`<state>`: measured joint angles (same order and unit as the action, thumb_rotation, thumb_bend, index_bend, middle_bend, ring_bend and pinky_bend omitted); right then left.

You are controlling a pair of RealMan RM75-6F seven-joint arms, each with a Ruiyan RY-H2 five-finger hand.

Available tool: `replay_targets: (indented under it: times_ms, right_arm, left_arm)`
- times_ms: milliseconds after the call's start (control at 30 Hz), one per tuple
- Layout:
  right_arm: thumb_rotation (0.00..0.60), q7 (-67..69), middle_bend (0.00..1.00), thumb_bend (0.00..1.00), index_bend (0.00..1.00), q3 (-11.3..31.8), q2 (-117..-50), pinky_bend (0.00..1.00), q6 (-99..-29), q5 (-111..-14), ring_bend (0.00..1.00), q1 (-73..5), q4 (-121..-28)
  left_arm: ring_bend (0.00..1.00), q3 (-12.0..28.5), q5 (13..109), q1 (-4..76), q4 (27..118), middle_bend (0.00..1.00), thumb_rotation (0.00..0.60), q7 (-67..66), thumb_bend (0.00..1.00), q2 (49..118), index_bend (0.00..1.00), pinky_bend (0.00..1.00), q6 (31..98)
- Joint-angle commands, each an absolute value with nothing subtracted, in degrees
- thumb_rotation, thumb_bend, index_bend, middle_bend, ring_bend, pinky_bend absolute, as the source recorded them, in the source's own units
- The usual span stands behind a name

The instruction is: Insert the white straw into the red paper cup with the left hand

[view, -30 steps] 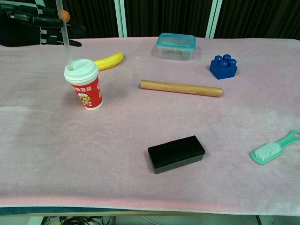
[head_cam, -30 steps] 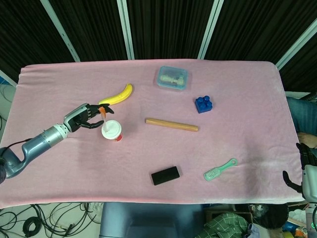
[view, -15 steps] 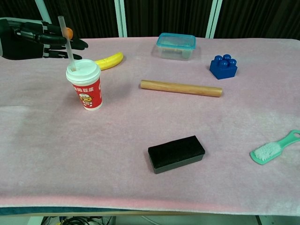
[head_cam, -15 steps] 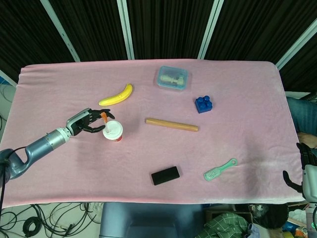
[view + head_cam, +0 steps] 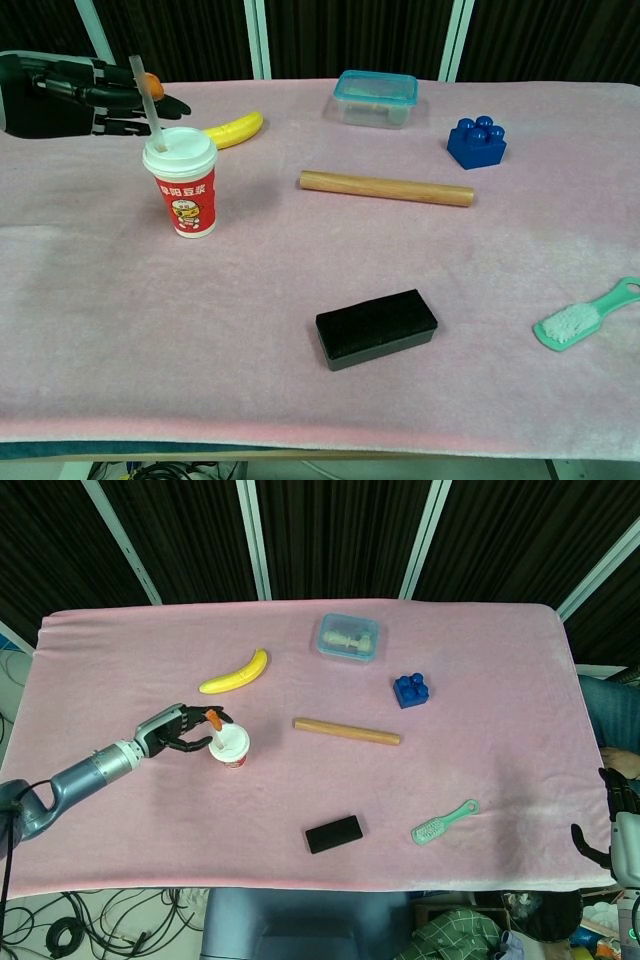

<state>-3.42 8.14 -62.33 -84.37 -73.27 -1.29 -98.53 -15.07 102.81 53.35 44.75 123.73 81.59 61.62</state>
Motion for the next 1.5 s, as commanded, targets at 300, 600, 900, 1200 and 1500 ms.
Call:
replay_targets:
  times_ms: [300,600,900,1200,1500]
  right_arm:
    - [0.6,-3.3,0.05,0.28,0.02,8.1,-62.3,0.2,-84.2,-73.1,0.16,-1.3,-98.8]
    - [0.6,-3.5,0.05,0.28,0.02,8.1,-62.4,0.2,-84.1,-73.1,0.16,-1.4,-98.7]
    - [0.6,-3.4,0.05,0.28,0.01,8.2,-62.3,0.2,-84.3,-73.2,0.16,-1.3,-98.8]
    - [0.6,-3.3,0.05,0.28,0.0,8.0,-62.1,0.2,-84.4,-73.9,0.16,-1.4,-98.7]
    - [0.6,-3.2,0.05,0.28,0.0,7.5,-62.0,0.2,-84.5,-75.2,0.16,-1.4,-98.5]
  left_arm:
    - [0.0,-18.3,105.2,54.5,43.8,0.16,0.6,124.5,0.42,79.3,0.18,0.0,62.4]
    - [0.0,-16.7,102.2,54.5,49.7,0.16,0.6,107.7,0.42,74.2,0.18,0.0,59.7]
    - [0.0,-9.3,88.6,49.3,70.5,0.16,0.6,57.4,0.38,64.4,0.18,0.0,56.3]
    - [0.0,-7.1,71.9,38.2,96.9,0.16,0.6,7.7,0.32,56.3,0.18,0.0,68.1]
    - [0.0,-11.9,78.9,23.4,108.0,0.16,0.6,-5.5,0.31,54.7,0.18,0.0,88.2]
